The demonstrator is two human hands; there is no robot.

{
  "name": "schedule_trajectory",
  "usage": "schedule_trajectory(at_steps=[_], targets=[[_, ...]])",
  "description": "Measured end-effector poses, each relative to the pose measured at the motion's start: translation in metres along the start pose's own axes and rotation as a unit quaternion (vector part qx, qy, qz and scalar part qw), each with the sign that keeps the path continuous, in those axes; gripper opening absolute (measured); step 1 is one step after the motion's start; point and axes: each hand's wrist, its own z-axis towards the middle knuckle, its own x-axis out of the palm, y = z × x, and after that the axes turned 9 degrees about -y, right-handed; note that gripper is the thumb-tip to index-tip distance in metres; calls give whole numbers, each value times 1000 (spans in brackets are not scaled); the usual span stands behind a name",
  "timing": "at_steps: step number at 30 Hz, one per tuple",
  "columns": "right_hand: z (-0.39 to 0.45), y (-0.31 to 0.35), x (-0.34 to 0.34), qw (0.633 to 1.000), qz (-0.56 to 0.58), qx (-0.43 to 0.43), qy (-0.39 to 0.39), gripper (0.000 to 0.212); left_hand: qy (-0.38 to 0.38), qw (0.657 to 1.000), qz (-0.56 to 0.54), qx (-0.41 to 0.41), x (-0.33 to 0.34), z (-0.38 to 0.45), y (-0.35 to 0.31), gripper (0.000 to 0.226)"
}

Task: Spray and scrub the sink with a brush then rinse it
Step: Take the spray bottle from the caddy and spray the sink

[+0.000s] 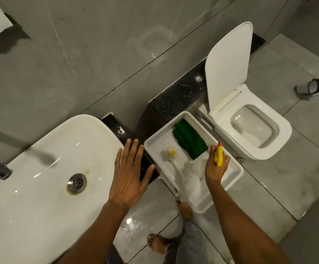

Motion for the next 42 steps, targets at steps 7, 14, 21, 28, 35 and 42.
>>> schedule_trajectory(at_steps=[7, 14, 21, 28, 35, 42], targets=[[-26, 45, -5, 979, 126, -125, 99, 42, -31, 999, -22, -11, 3, -5, 2, 72], [-89, 110, 2, 950, 107, -55, 289, 38, -121, 979, -101, -126, -25, -40, 14, 73], [-186, 183, -3, 862, 32, -81, 499, 55, -175, 946, -73, -263, -56, -118, 88, 73], [-269, 182, -6, 776, -80, -145, 609, 55, -243, 890, 12, -385, -83, -189, 180, 75], [-339, 149, -18, 772, -147, -135, 603, 40, -292, 857, 15, -424, -85, -206, 206, 56], [-362, 130, -23, 795, -163, -117, 573, 34, -324, 846, -8, -423, -80, -210, 211, 48]])
